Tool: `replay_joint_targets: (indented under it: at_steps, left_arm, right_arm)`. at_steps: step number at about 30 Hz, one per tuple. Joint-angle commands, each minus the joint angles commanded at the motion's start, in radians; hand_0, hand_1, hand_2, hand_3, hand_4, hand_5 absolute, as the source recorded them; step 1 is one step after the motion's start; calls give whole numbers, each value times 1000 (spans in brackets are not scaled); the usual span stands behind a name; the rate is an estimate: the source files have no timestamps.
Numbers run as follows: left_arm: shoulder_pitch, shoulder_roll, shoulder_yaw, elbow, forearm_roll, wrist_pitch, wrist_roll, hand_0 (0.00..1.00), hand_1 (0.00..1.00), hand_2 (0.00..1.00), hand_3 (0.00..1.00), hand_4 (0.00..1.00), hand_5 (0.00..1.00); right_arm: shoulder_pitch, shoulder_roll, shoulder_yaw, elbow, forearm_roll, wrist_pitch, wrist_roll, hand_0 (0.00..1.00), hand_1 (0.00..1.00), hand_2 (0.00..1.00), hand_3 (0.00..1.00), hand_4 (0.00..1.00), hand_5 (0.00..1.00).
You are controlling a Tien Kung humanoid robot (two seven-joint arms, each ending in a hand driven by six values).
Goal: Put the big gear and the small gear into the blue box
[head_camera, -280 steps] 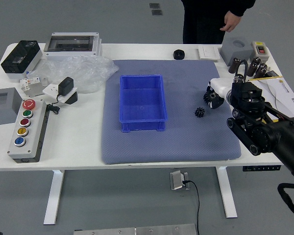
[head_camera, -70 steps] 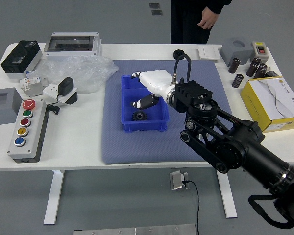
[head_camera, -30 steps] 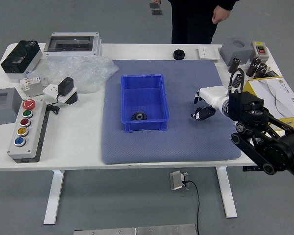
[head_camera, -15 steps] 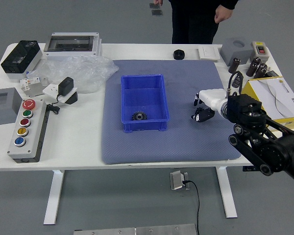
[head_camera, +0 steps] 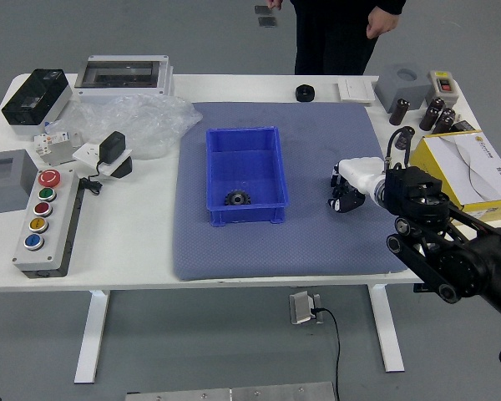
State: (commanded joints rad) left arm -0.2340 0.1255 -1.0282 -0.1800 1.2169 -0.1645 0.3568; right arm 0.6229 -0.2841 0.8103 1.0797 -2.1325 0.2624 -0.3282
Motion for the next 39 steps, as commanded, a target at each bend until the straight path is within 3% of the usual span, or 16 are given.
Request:
replay_joint_targets:
  at_steps: [9, 10, 21, 22, 39]
  left_arm:
    - [1, -3, 1, 0, 3, -1, 0, 824, 786, 780, 757, 662, 381]
    - [1, -3, 0, 0, 4, -1, 1, 824, 786, 780, 757, 662, 381]
    - [1, -4, 0, 0, 7, -2, 1, 824, 786, 780, 757, 663, 381]
    - [1, -4, 0, 0, 7, -2, 0, 824, 786, 779, 758, 663, 381]
    - [0, -4, 1, 0, 2, -1, 0, 824, 785, 780, 757, 664, 382]
  right_arm:
    - [-8, 6, 0, -23, -13, -21, 8, 656, 607, 680, 657, 632, 314]
    - [-8, 7, 0, -25, -15, -23, 9, 641, 568, 630, 647, 578, 287]
    - [-16, 13, 1, -37, -32, -61, 18, 618, 535, 588, 630, 525, 259]
    - [-17, 13, 1, -37, -33, -63, 18, 599, 514, 545, 582, 499, 215]
    - [-14, 9, 25, -33, -44, -86, 19, 580, 484, 487, 538, 508, 192]
